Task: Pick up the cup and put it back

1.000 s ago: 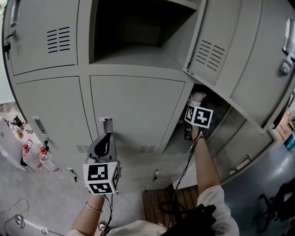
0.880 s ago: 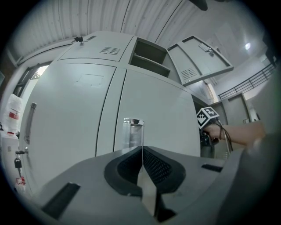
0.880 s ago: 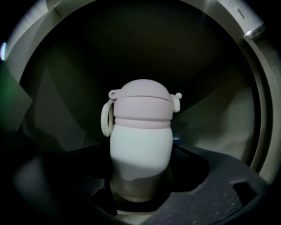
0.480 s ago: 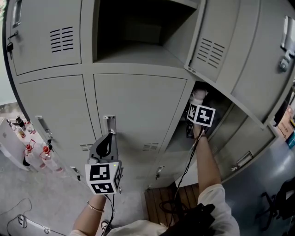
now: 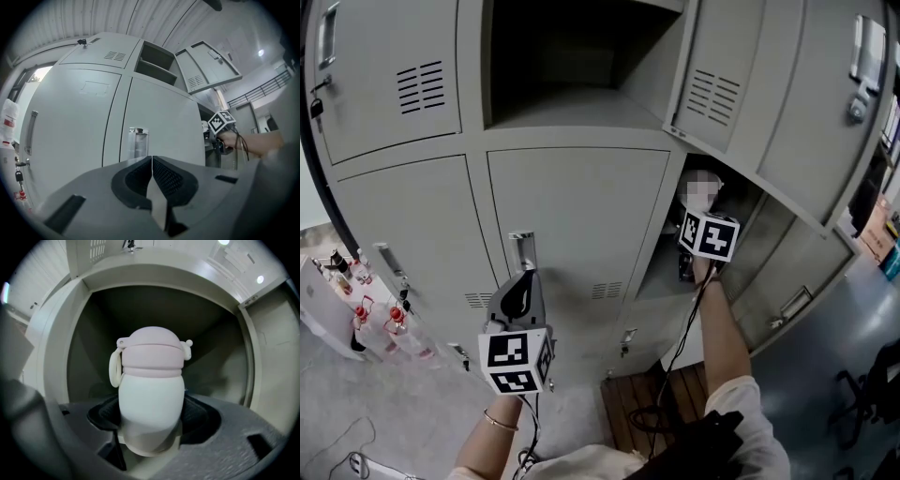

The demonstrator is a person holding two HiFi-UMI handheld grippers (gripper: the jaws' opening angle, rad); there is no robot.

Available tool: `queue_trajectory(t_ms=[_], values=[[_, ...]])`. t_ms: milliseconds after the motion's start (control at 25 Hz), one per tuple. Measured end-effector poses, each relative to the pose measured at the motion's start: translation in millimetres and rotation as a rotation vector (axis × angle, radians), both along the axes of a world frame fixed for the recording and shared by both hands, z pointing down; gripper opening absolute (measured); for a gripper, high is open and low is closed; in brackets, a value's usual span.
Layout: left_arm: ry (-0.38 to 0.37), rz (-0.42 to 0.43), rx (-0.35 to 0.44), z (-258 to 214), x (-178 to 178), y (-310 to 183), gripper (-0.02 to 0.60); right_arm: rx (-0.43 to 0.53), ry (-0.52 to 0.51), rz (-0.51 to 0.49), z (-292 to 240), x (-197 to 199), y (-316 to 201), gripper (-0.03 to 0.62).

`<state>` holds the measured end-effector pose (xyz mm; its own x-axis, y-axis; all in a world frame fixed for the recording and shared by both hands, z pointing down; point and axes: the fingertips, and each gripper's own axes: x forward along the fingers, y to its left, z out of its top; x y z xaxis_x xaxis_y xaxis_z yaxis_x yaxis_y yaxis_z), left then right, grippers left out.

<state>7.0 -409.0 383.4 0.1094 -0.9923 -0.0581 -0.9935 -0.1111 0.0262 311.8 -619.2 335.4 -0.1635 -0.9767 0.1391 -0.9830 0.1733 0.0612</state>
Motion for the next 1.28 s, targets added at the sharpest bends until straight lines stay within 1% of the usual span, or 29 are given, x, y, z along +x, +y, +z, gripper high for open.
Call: queue_trajectory(t_ms=[200, 440, 640, 800, 960, 1160, 1280], values=[[0.009, 0.046, 0.002, -3.3, 4.7, 2.9, 0.011, 0.016, -0.008, 0.005, -4.8, -2.5, 33.9, 0.344], [0.02, 0.124, 0.007, -10.3, 16.3, 4.4, 0.011, 0.014, -0.012, -0.001, -6.2, -13.2, 85.7, 0.344], [0.029, 0.183, 0.009, -14.9, 21.3, 9.0, 0.011, 0.018, -0.019, -0.012, -12.3, -30.1, 133.7, 0.344], [0.027, 0.22, -0.01, -12.5, 18.5, 13.5, 0.011, 0.03, -0.029, -0.03, -11.3, -52.8, 172.9, 0.344], [0.04, 0.221, -0.006, -12.3, 4.0, 15.1, 0.011, 0.023, -0.045, -0.05, 2.7, -79.9, 204.2, 0.344], [0.062, 0.2, -0.006, -11.4, -17.3, 17.8, 0.011, 0.006, -0.066, -0.061, 31.2, -110.7, 234.3, 0.344], [0.064, 0.193, -0.007, -8.4, -25.7, 21.3, 0.011, 0.003, -0.075, -0.064, 45.6, -126.3, 250.1, 0.344]])
